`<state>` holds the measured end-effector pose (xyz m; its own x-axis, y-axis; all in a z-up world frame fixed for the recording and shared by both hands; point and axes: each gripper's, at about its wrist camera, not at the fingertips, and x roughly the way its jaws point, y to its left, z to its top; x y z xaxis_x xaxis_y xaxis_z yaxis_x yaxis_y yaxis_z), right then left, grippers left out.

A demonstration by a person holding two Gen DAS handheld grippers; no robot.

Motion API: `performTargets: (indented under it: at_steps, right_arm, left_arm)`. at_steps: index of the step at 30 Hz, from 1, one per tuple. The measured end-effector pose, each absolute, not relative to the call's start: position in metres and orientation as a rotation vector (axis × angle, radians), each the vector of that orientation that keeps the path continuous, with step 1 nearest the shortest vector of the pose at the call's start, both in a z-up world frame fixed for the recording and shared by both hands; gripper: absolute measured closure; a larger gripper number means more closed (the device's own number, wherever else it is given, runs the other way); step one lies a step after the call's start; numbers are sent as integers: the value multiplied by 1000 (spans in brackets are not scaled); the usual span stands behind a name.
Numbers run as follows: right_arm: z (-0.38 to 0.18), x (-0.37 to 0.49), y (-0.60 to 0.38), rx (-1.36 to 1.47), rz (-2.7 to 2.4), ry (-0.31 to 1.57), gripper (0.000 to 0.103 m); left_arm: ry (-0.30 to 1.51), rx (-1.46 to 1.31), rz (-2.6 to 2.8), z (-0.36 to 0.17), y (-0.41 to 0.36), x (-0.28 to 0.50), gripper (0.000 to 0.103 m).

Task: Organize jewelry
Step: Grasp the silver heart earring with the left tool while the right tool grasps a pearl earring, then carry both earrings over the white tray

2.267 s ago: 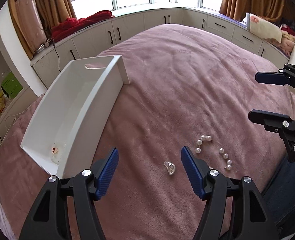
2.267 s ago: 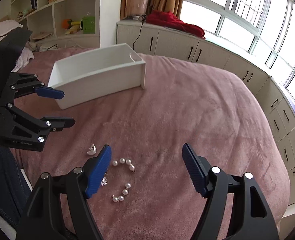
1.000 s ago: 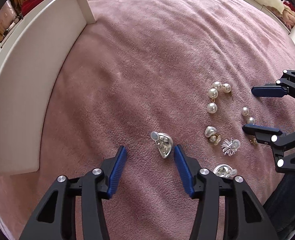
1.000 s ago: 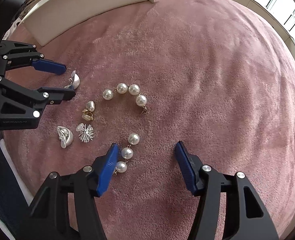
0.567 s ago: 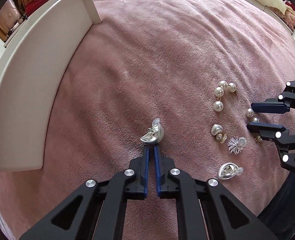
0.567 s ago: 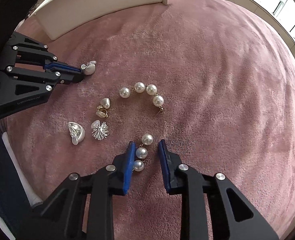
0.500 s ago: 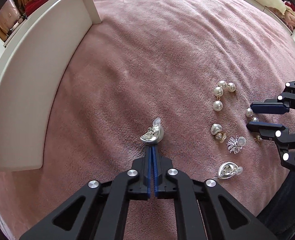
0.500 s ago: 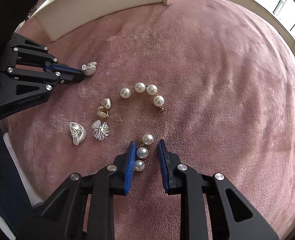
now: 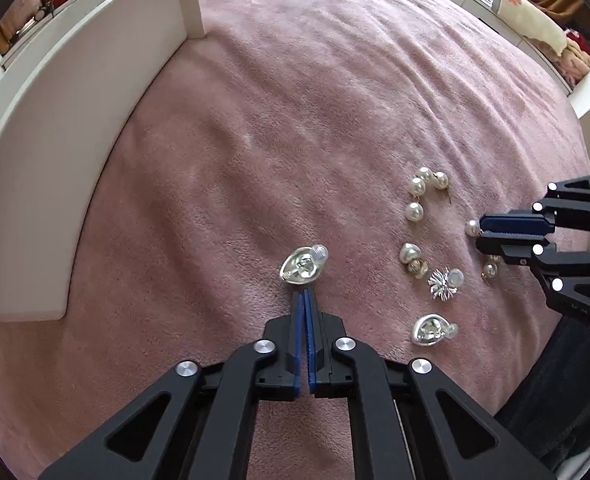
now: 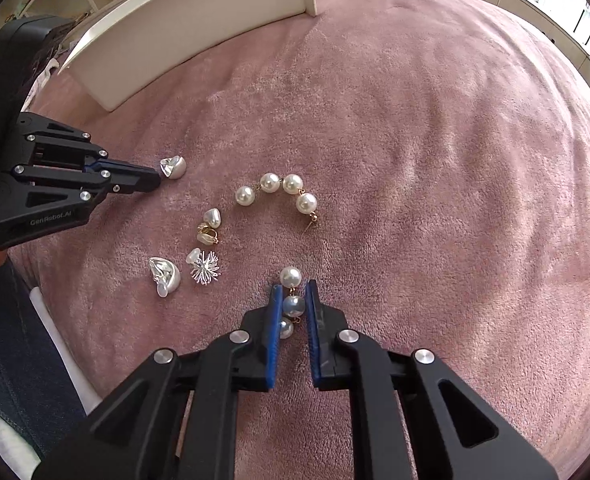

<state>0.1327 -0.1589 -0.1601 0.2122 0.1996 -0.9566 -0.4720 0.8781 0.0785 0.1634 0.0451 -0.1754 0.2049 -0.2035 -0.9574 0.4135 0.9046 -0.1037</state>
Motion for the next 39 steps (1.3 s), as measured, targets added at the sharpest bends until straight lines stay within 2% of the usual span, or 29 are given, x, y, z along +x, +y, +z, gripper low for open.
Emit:
performTargets:
  at_steps: [1,3,6,8,17,19,20,24,31,39]
  right_arm:
    - [-160,133,-159,-253,475,1276,91]
    - [-161,133,-158,-255,477,1276,91]
    - [-162,132,-159,-253,480,1280,91]
    - [-162,132,-158,-249,481,1283,91]
    - [-174,131,-143,-268,475,1296,83]
    - [-178,132,-140,-280,477,1303,80]
    - [-180,132,-139,-287,475,1304,79]
    - [-185,131,-129,-310,471,1298,79]
    - [-177,126,-129,-274,483,1289,91]
    - [-155,125,-145,-215,477,1269,91]
  left_arm:
    - [1292,205,-442,-174,43,162,87]
    - [1278,194,-465,-171,40,161,71]
    - [1260,165,-467,-167,37,166,62]
    - [1258,160,-445,-166,37,174,61]
    - [1275,217,-402,-186,30,189,62]
    - [1271,227,-407,-189,23,188,67]
    - [1272,224,-411,-190,23,188,73]
    - [1264,246,-413,-193,17,187,73]
    - [1227,252,-387,-187,-3,180,74]
    - [1178,226,-397,-162,-1,163,74]
